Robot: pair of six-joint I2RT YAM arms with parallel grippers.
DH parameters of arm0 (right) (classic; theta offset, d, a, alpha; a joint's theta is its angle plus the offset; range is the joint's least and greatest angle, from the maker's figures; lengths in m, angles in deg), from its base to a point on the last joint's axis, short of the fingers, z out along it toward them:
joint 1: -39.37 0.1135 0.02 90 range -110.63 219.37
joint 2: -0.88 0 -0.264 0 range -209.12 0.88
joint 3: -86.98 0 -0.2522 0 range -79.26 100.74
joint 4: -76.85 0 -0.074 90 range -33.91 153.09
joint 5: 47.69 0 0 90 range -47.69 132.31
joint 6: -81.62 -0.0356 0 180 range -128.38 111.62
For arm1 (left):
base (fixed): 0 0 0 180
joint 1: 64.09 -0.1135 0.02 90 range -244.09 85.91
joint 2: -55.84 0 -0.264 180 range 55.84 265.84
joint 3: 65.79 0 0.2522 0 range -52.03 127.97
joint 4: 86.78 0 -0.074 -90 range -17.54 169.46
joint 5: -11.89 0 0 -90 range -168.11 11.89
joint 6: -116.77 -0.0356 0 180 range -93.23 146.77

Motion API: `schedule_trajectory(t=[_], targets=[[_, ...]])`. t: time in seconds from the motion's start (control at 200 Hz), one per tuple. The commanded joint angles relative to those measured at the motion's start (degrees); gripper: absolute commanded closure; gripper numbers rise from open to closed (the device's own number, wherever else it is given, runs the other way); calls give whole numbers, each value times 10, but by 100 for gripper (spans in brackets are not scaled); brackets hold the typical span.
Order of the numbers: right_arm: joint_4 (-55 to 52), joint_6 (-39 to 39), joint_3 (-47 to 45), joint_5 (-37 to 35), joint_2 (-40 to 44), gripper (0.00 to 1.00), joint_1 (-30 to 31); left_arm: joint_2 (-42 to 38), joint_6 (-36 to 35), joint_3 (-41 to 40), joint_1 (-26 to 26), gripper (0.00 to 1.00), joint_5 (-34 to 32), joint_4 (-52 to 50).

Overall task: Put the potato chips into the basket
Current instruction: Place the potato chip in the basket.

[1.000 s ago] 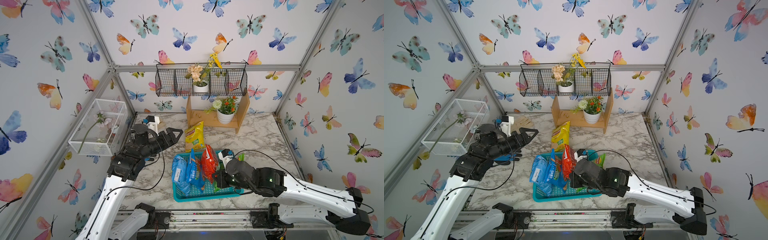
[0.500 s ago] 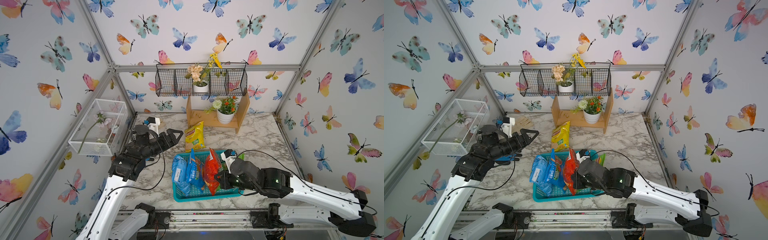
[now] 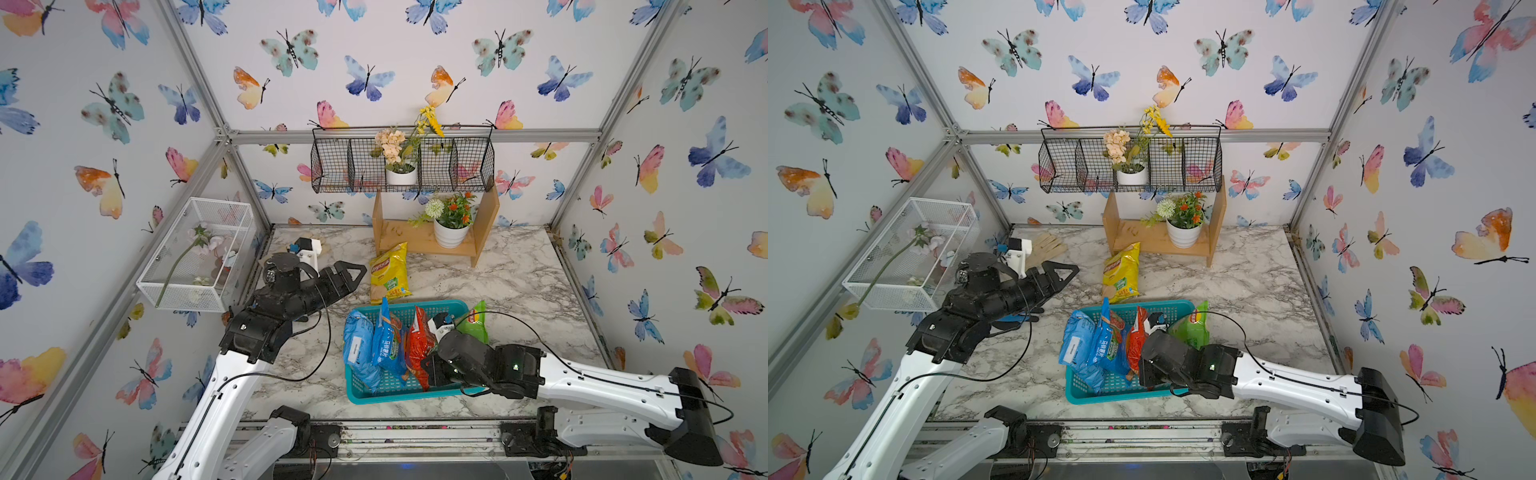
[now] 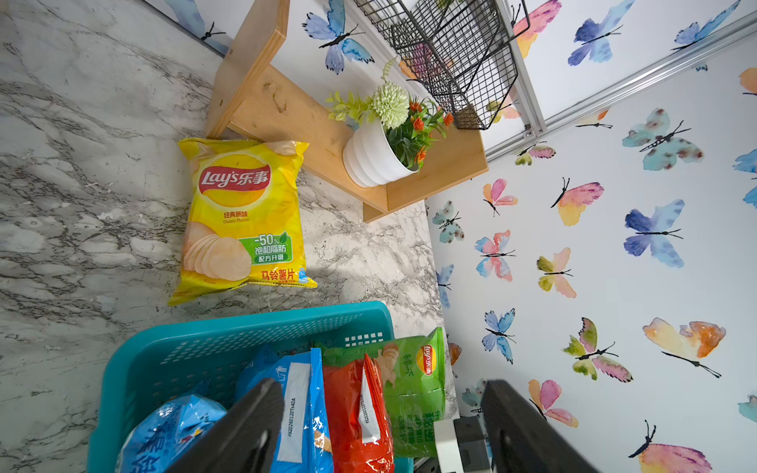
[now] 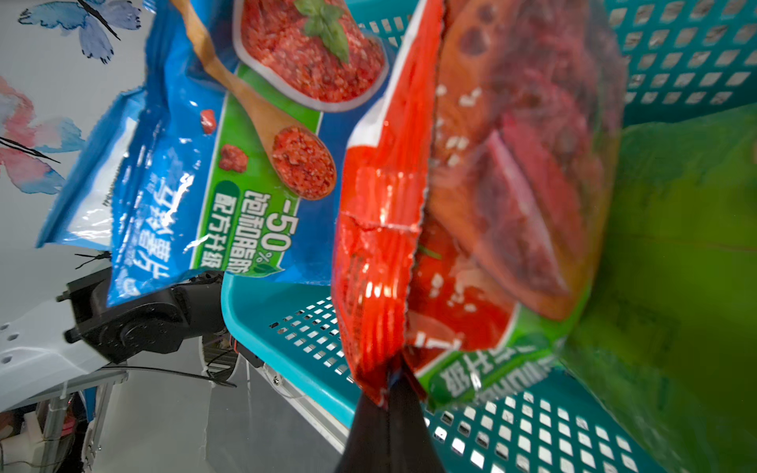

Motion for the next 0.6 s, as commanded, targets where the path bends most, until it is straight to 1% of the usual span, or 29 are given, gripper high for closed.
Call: schedule_trajectory(t=[0.0, 0.015, 0.04, 0.045, 0.05, 0.055, 0.075, 0.09, 0.1, 0.105, 0.14, 0.175, 0.25, 0.345, 0.47, 0.596], targets=[[1, 23, -2, -14, -3, 91, 2, -9, -8, 0, 4, 18, -5, 7], [-1, 25, 0, -15, -1, 87, 2, -8, -8, 0, 4, 18, -5, 6], [-7, 27, 5, -17, 1, 76, 2, -8, -9, 0, 4, 18, -5, 6], [-9, 28, 7, -18, 2, 72, 2, -7, -10, 0, 3, 18, -5, 5], [-9, 28, 7, -18, 2, 72, 2, -7, -10, 0, 3, 18, -5, 5], [-11, 30, 9, -19, 3, 67, 2, -7, -10, 1, 3, 18, -5, 5], [-17, 32, 14, -21, 6, 60, 2, -6, -11, 1, 4, 18, -5, 5], [-21, 36, 17, -22, 8, 56, 2, -6, -12, 1, 4, 17, -4, 4], [-23, 37, 18, -22, 8, 54, 2, -5, -12, 1, 4, 17, -4, 4], [-25, 38, 22, -23, 9, 52, 2, -5, -13, 1, 4, 17, -5, 4], [-37, 46, 33, -26, 14, 46, 2, -4, -14, 2, 3, 17, -4, 3], [-52, 54, 46, -31, 18, 42, 2, -1, -15, 3, 3, 17, -4, 3], [-91, 71, 79, -45, 27, 37, 2, 3, -20, 6, 4, 17, -4, 2], [-127, 90, 115, -66, 43, 34, 2, 11, -26, 14, 3, 16, -3, -1], [-170, 115, 152, -132, 75, 22, 2, 24, -38, 29, 3, 16, -5, -9], [-193, 142, 163, -207, 111, 15, 1, 46, -64, 57, 3, 17, -13, -33]])
